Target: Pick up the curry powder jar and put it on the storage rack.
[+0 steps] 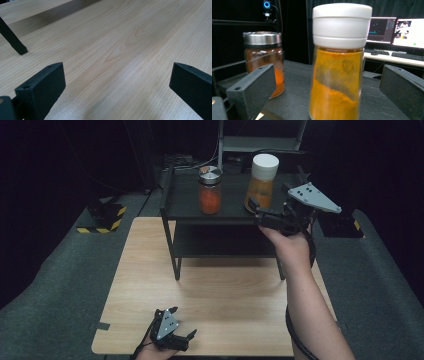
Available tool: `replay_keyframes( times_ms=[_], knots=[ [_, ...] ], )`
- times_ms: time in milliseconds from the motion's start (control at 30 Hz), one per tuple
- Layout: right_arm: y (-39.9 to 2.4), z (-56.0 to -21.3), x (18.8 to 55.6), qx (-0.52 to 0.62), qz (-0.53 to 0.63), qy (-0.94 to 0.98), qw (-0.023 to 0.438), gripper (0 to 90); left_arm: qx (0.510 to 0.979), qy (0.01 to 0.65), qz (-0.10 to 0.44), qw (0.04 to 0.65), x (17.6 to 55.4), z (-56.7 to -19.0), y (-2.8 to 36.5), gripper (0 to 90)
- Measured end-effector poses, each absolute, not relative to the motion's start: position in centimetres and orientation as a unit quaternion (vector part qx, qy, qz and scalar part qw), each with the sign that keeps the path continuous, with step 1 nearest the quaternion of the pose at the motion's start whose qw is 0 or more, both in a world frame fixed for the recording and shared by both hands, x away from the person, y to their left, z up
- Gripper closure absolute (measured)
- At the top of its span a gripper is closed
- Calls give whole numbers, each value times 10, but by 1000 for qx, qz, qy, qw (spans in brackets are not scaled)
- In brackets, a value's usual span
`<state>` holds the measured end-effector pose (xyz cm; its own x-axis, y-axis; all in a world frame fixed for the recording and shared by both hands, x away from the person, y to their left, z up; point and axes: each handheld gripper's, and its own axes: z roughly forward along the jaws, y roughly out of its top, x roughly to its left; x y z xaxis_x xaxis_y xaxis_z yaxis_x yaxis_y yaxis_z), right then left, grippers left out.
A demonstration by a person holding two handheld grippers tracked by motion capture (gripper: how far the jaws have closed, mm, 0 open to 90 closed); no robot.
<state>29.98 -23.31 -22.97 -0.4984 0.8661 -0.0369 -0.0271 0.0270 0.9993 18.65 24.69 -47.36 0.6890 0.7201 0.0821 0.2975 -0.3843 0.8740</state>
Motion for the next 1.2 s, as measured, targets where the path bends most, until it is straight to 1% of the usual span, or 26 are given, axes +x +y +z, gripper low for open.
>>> replay_keyframes(
  times_ms=[567, 1200],
  knots=[
    [-235, -250, 274, 319, 602, 628, 377, 2, 797, 320, 232, 456, 186, -474, 247, 6],
    [-243, -278, 260, 307, 587, 650, 372, 2, 795, 322, 232, 458, 186, -474, 248, 6]
  ],
)
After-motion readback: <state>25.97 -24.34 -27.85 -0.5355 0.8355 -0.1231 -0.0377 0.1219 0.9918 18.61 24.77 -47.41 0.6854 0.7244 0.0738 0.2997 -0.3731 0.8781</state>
